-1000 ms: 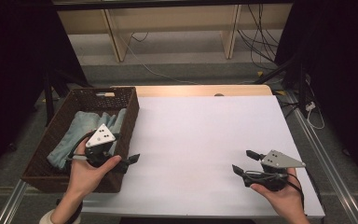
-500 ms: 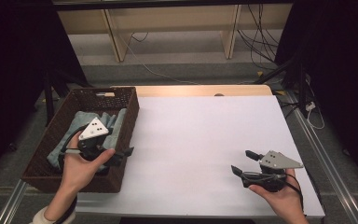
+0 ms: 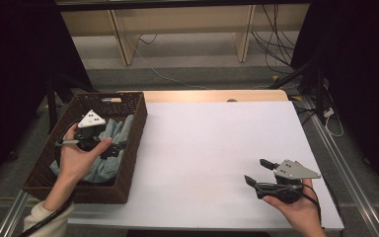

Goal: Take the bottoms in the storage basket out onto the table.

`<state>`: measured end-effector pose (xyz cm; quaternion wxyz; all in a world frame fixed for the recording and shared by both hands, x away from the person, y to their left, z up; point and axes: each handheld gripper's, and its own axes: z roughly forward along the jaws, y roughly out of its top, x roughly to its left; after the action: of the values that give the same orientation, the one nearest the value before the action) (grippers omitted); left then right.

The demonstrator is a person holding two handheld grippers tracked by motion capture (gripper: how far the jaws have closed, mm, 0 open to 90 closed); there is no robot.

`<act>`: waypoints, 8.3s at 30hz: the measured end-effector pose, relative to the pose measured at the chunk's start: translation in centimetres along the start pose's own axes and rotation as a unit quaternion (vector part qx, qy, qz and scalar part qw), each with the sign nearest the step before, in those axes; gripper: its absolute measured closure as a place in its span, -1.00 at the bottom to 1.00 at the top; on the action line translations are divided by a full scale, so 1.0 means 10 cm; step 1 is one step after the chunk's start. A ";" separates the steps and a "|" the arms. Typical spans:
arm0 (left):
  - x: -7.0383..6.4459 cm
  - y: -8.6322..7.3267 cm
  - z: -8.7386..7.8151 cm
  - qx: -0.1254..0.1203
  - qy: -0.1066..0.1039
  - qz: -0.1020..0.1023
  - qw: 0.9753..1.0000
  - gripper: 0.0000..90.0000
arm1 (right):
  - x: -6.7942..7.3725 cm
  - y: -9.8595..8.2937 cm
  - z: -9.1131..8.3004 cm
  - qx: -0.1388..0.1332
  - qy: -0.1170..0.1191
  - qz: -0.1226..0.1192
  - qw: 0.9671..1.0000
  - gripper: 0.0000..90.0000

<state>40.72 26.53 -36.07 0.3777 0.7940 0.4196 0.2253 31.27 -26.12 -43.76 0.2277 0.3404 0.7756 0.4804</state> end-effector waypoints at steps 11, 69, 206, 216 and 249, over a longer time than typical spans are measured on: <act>0.51 -0.18 0.38 0.080 0.029 -0.060 0.995 -1.00 | 0.00 0.00 0.00 0.001 0.000 0.001 1.000 -0.46; 0.83 -0.66 0.91 0.205 0.083 -0.175 0.959 0.23 | -0.01 -0.01 0.01 0.008 -0.005 0.001 1.000 -0.48; 0.53 0.01 -0.45 -0.292 0.151 -0.129 0.936 0.77 | -0.06 -0.03 0.01 -0.001 -0.005 0.011 1.000 -0.48; 0.49 0.02 -0.44 -0.311 0.146 -0.132 0.930 0.77 | -0.06 -0.03 0.01 0.000 -0.004 0.012 1.000 -0.48; 0.37 0.15 -0.66 -0.360 0.131 -0.131 0.914 0.77 | -0.06 -0.03 0.01 -0.002 -0.004 0.013 1.000 -0.48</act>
<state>39.06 31.78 -30.70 0.6059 0.5057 0.4558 0.4116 31.62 -26.57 -44.06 0.2251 0.3520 0.7694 0.4832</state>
